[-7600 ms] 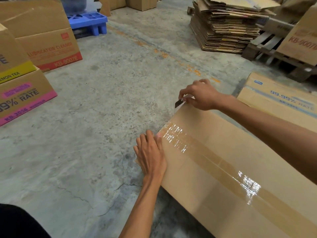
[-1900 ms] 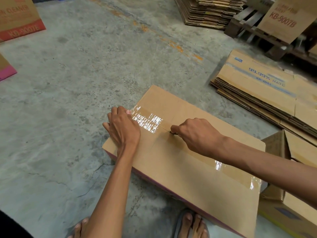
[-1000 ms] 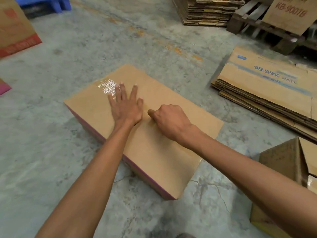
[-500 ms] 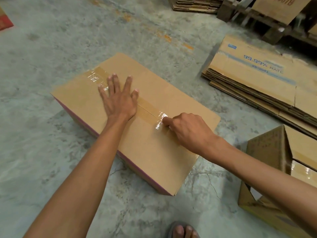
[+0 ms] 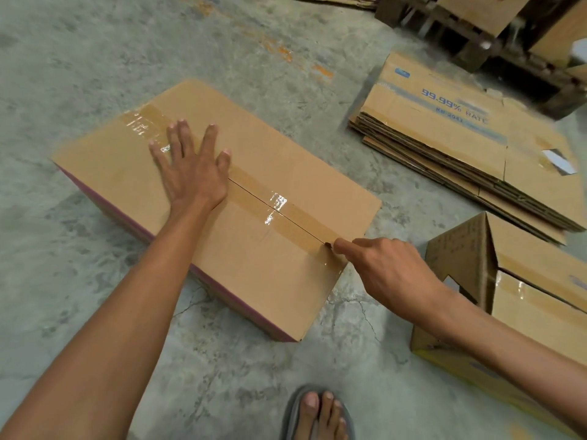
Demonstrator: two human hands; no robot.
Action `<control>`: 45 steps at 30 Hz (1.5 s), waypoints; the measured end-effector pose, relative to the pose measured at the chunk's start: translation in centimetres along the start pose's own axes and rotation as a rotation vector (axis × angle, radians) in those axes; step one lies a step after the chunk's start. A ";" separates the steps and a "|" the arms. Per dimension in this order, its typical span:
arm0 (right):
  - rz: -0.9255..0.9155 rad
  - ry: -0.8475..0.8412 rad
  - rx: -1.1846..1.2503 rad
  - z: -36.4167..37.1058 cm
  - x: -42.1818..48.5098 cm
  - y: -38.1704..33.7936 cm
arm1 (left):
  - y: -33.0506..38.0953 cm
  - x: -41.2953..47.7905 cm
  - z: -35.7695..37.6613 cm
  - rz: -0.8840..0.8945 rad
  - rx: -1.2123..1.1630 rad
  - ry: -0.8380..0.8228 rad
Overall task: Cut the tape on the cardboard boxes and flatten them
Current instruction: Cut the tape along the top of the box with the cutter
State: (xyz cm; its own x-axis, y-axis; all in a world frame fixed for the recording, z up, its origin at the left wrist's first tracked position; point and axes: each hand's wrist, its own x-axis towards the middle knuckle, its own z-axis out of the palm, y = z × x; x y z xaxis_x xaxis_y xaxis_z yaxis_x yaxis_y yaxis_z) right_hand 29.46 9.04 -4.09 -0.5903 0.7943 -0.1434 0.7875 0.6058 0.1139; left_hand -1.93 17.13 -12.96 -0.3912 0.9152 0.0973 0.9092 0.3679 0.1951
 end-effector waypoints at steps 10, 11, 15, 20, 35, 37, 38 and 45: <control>0.050 -0.012 -0.061 -0.5 -2.7 0.5 | 0.1 -0.2 -0.4 0.001 -0.009 -0.029; 0.064 -0.020 -0.067 -0.6 -3.1 0.5 | 0.1 -0.2 -0.4 0.001 -0.006 -0.031; 0.143 -0.056 -0.098 0.2 -5.4 1.6 | 0.2 -0.4 -0.8 0.019 -0.001 -0.017; 0.372 0.097 0.084 1.4 -7.0 0.6 | 2.8 -4.1 -2.6 -0.026 -0.220 -0.083; 0.527 0.395 0.659 5.5 -9.2 -4.0 | 7.7 -14.3 -2.6 0.634 -0.165 -0.499; 0.505 0.409 0.647 5.3 -9.2 -4.4 | 7.7 -14.0 -2.8 0.638 -0.265 -0.536; 0.499 0.412 0.638 5.1 -9.1 -4.5 | 7.7 -14.0 -2.8 0.641 -0.311 -0.540; 0.496 0.382 0.621 5.2 -8.9 -4.6 | 8.8 -16.5 -3.6 0.635 -0.470 -0.202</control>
State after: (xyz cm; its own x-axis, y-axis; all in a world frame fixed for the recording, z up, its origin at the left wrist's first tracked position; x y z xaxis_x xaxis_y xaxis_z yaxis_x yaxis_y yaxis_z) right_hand 32.06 -1.06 -8.43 -0.0859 0.9875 0.1319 0.8575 0.1407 -0.4949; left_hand 11.99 4.64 -9.34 0.2532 0.9544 0.1581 0.7762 -0.2980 0.5556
